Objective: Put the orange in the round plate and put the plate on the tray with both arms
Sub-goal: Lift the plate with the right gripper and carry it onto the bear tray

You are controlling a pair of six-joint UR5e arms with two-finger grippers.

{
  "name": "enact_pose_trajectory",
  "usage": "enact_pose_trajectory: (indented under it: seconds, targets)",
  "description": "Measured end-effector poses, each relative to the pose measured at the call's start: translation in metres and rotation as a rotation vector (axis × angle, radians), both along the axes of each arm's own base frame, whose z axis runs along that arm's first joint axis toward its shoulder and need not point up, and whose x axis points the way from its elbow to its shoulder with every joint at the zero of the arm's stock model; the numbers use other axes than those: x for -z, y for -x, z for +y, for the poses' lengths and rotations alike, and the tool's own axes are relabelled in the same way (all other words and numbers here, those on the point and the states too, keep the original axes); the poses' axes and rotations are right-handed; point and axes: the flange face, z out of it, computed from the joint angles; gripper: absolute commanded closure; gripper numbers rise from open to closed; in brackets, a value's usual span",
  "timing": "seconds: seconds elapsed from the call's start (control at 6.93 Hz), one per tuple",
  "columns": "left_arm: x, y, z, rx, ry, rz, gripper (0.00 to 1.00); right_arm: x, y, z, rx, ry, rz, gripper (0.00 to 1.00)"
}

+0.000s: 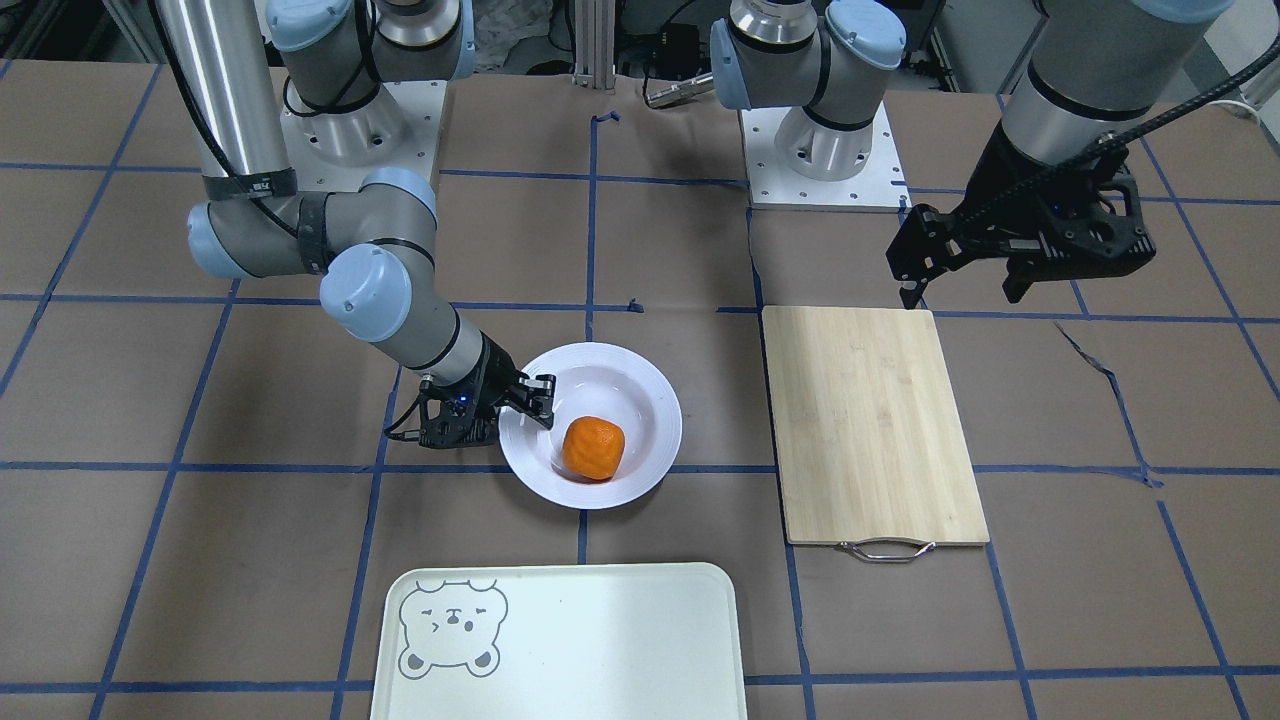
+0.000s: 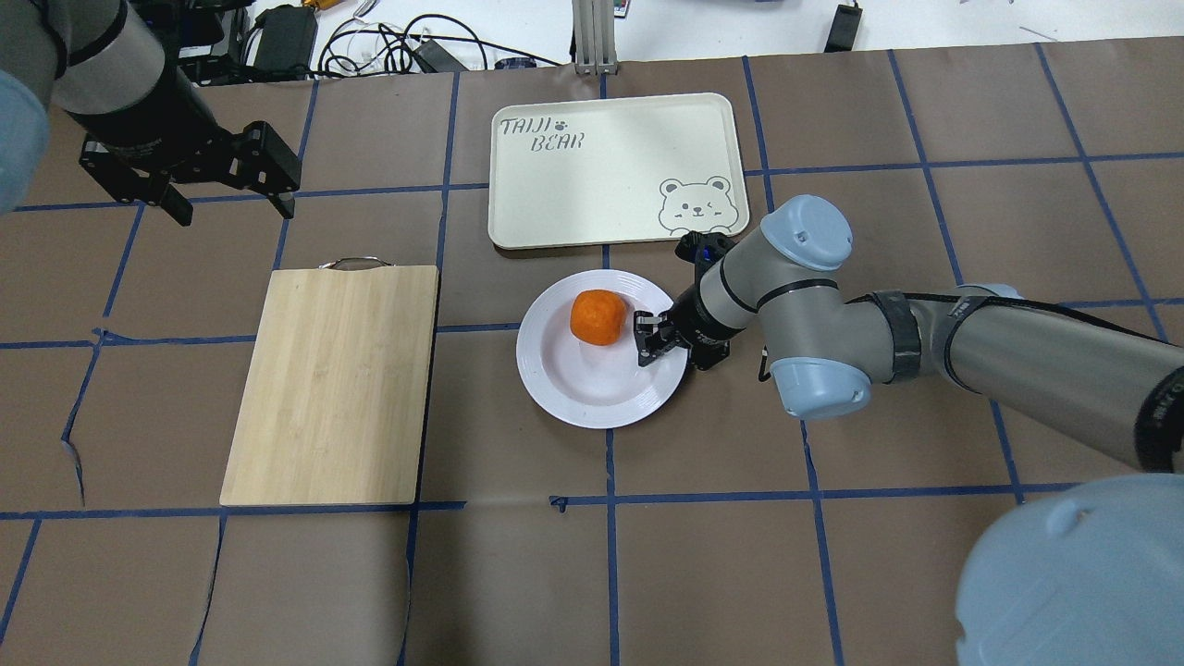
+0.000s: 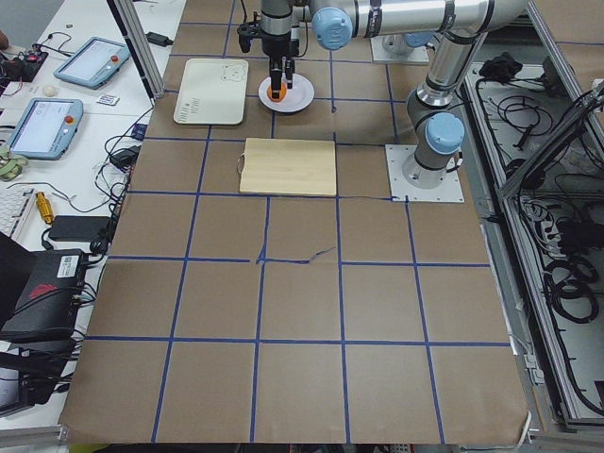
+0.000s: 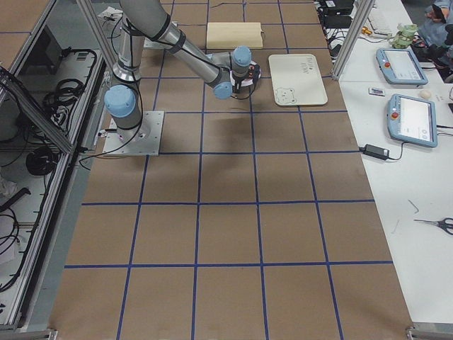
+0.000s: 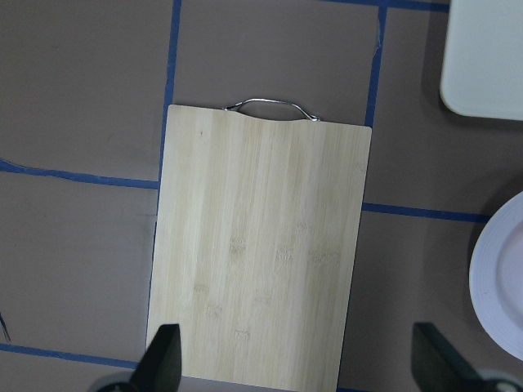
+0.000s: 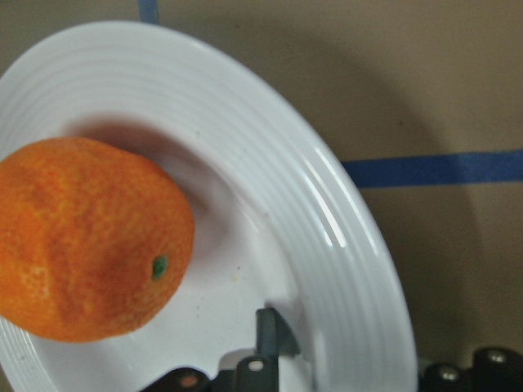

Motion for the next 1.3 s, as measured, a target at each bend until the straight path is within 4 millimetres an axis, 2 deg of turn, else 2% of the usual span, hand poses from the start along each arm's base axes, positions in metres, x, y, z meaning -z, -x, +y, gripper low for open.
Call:
enact_pose_trajectory:
  seconds: [0.29,0.87,1.01,1.15,1.3]
  targets:
    - [0.000,-0.001,0.001,0.016,-0.002,-0.001,0.00,-0.021,-0.001,-0.011,0.007,0.036,-0.010,0.92]
    - [0.001,-0.001,0.001,0.018,-0.003,-0.002,0.00,-0.040,0.000,-0.023,0.082,0.022,-0.107,0.92]
    - [0.001,-0.002,0.001,0.017,-0.004,-0.002,0.00,-0.055,0.002,-0.036,0.107,0.035,-0.140,0.92]
    - [0.001,-0.002,0.001,0.016,-0.004,-0.001,0.00,-0.078,0.005,-0.061,0.125,0.064,-0.155,0.92]
    - [0.001,-0.002,0.000,0.017,-0.004,0.000,0.00,-0.099,0.007,-0.095,0.138,0.092,-0.145,0.92]
